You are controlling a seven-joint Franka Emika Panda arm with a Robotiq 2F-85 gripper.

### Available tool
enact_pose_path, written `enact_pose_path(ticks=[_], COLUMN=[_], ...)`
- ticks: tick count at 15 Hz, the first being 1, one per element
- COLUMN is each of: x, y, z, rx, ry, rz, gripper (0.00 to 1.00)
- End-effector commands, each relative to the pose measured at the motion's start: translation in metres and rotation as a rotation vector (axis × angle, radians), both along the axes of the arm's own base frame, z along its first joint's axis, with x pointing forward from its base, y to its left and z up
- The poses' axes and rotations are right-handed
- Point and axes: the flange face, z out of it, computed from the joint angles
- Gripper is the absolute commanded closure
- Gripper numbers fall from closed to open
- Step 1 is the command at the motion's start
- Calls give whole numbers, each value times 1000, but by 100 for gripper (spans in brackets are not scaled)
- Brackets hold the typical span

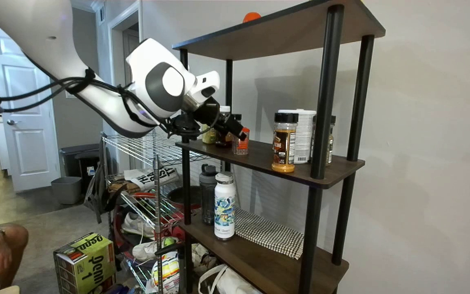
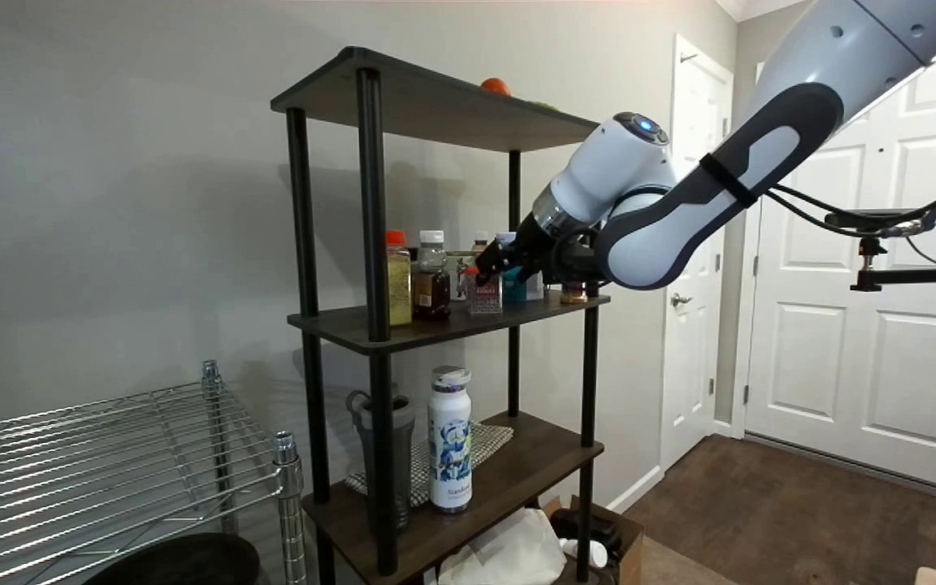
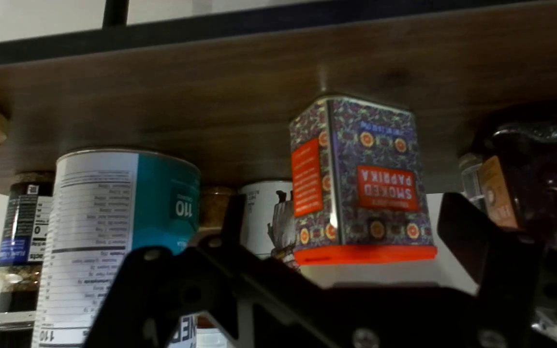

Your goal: Move the jar with the orange label to the topmost shelf.

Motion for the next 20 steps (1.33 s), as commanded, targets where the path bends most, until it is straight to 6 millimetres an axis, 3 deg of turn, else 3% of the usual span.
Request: enact_pose_path(ticks=[1,10,20], x=[-3,-5,-2], y=[-9,30,54], z=[19,4,4], rx=[-33,-25,-120], ry=[-12,28,67], rz=[-83,-46,-214], gripper=[0,0,0])
